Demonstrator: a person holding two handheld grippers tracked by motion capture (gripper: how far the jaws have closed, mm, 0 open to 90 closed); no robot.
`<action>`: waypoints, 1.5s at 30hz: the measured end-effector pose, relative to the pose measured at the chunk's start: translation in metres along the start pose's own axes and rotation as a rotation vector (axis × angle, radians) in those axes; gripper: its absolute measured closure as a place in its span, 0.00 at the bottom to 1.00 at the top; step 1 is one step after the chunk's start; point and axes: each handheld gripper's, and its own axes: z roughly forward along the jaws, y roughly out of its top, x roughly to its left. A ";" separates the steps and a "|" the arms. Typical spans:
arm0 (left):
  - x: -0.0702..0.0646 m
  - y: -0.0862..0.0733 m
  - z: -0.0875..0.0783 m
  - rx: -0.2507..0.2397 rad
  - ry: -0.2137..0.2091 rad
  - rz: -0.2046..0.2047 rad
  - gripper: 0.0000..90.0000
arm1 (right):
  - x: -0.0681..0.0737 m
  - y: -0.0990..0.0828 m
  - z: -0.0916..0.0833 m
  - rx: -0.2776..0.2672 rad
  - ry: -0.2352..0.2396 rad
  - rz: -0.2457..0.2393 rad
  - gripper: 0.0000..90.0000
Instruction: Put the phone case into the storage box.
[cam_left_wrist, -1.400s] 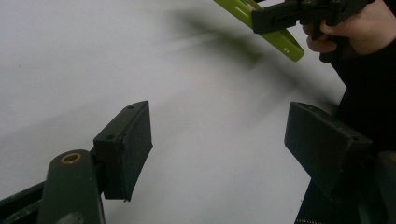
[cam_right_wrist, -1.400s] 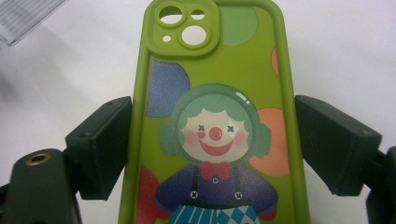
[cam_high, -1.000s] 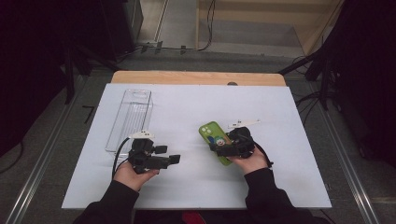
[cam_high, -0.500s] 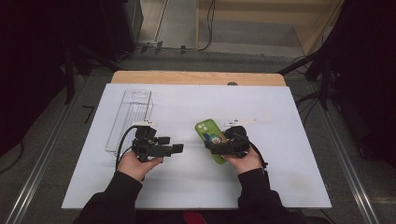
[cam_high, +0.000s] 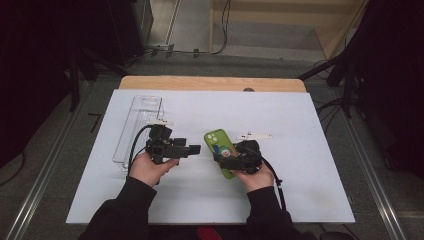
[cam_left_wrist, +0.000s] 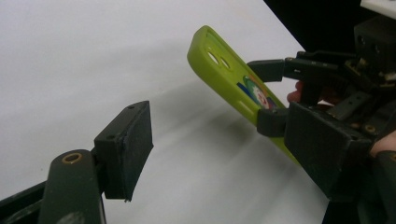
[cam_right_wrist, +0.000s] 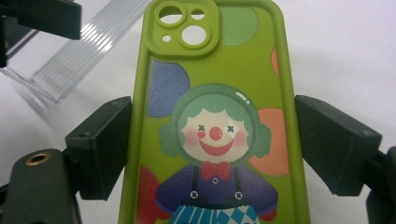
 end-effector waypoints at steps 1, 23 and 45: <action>0.000 0.001 0.001 0.002 0.005 -0.003 0.27 | 0.001 -0.001 0.001 -0.006 0.002 0.005 0.16; 0.000 0.016 0.022 -0.014 0.043 -0.038 0.29 | 0.014 -0.016 0.009 -0.111 0.024 0.081 0.16; -0.001 0.024 0.042 -0.046 0.117 -0.096 0.39 | 0.025 -0.021 0.021 -0.212 0.040 0.158 0.16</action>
